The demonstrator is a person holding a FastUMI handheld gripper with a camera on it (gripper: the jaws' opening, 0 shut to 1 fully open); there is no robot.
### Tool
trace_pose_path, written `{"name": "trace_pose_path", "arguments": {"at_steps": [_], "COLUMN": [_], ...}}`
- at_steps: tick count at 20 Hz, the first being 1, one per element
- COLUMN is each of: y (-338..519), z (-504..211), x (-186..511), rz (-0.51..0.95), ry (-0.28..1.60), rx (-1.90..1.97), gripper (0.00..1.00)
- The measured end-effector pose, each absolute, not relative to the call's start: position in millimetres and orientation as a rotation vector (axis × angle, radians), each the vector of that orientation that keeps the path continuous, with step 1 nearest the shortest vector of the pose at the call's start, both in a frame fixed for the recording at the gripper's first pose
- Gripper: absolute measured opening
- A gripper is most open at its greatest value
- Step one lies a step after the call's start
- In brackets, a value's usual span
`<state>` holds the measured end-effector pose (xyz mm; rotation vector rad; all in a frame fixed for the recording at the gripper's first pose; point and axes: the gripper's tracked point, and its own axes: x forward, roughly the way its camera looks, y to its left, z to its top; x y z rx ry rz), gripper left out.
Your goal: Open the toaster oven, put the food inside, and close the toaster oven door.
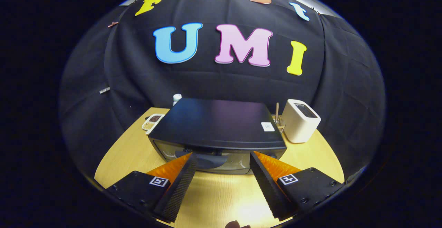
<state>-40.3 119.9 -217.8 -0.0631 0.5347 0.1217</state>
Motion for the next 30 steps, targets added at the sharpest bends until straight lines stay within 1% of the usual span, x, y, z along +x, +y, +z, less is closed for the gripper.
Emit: {"name": "trace_pose_path", "arguments": {"at_steps": [6, 8, 11, 14, 23, 30], "y": [72.4, 50.6, 22.0, -2.1, -61.7, -92.3], "z": [-141.7, -111.3, -63.9, -33.2, 9.1, 9.0], "x": [-17.1, -10.0, -5.5, -6.1, -12.0, -17.0], "rz": [0.096, 0.073, 0.046, 0.020, -0.019, -0.025], "ry": [0.405, 0.337, 0.235, 0.179, 0.104, 0.106], "rx": [-0.016, -0.031, -0.061, -0.055, -0.035, -0.008], "gripper": [0.99, 0.99, 0.99, 0.99, 0.99, 0.99]}}
